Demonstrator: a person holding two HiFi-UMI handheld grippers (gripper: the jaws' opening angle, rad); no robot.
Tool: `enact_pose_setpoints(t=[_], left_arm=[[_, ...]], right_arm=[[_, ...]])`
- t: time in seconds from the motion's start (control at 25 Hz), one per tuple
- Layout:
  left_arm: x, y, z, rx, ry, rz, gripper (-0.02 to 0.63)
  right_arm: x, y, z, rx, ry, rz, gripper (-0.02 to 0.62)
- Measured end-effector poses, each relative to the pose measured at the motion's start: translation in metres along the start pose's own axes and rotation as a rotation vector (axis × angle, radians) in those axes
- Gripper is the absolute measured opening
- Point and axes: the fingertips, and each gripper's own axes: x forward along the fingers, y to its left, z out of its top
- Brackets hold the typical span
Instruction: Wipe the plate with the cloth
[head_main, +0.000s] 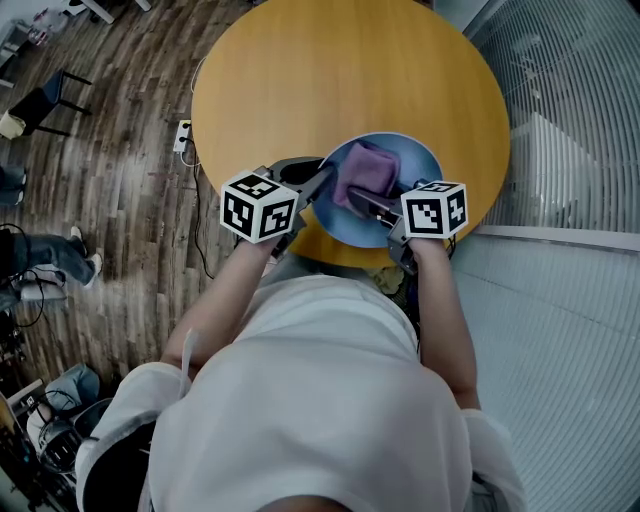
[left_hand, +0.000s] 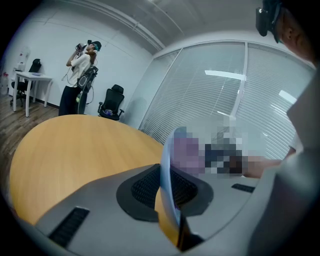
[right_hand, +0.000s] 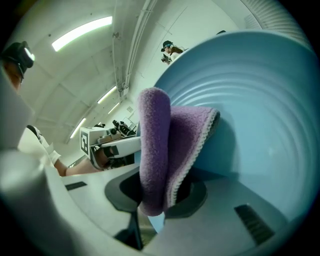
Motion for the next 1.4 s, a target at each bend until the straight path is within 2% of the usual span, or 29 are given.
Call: enact_pose_setpoints(t=[0.72, 0.92, 1.12, 1.4], left_arm=[[-0.015, 0.019, 0.014, -0.041, -0.054, 0.036, 0.040], [-0.024, 0.022, 0.019, -0.045, -0.069, 0.056, 0.040], [-0.027, 0.028, 0.020, -0.050, -0.088, 0.079, 0.040], [-0.027, 0.029, 0.024, -0.029, -0.099, 0.087, 0.040]], right_arm=[[-0.041, -0.032, 0.009, 0.220, -0.236, 0.011, 0.087], [-0.048, -0.035, 0.011, 0.224, -0.266, -0.032, 0.087], [-0.051, -0.042, 0.010, 0.287, -0.323, -0.026, 0.087], [-0.056, -0.047, 0.008, 0.298, -0.324, -0.037, 0.087]])
